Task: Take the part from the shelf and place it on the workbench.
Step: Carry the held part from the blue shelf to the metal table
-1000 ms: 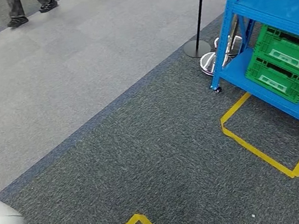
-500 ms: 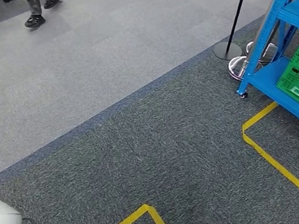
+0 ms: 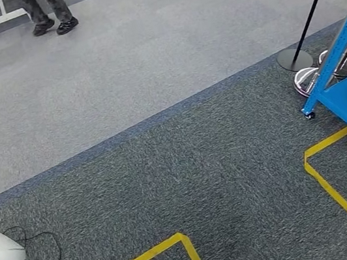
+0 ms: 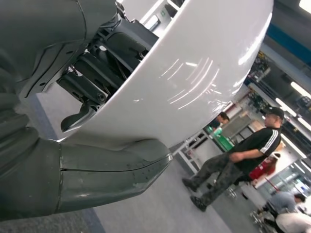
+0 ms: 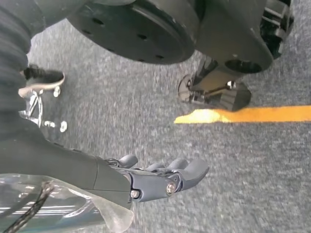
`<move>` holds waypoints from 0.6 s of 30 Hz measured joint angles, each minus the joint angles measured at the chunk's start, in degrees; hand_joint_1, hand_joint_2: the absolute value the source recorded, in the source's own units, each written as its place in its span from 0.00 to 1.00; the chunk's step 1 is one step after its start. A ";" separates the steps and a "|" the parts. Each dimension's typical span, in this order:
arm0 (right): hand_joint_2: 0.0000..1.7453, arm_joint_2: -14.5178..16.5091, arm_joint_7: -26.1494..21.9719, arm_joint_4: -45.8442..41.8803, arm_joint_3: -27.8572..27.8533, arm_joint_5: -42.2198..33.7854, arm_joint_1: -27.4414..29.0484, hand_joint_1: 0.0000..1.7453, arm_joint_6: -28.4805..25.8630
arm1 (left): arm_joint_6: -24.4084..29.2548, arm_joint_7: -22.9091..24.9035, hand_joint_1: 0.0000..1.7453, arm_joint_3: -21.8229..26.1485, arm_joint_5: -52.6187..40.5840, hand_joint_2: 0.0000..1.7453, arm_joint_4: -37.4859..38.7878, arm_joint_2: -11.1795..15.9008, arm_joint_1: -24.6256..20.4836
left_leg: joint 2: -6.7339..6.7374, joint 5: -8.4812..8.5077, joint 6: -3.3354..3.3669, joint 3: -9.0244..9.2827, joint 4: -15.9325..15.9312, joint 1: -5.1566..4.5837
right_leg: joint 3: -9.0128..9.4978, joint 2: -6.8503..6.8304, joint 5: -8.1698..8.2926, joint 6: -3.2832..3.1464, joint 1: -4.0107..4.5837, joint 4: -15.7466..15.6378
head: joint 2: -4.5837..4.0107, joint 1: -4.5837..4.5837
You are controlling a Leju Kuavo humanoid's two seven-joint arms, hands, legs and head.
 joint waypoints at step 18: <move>1.00 0.00 0.03 -0.02 -0.03 -0.14 -0.24 0.00 0.07 | -0.01 -0.07 1.00 -0.06 -0.45 1.00 0.00 -0.18 -0.10 | 0.98 3.94 2.82 4.42 -8.51 0.01 | -8.09 -0.66 -8.04 2.37 0.34 16.77 | 0.00 0.50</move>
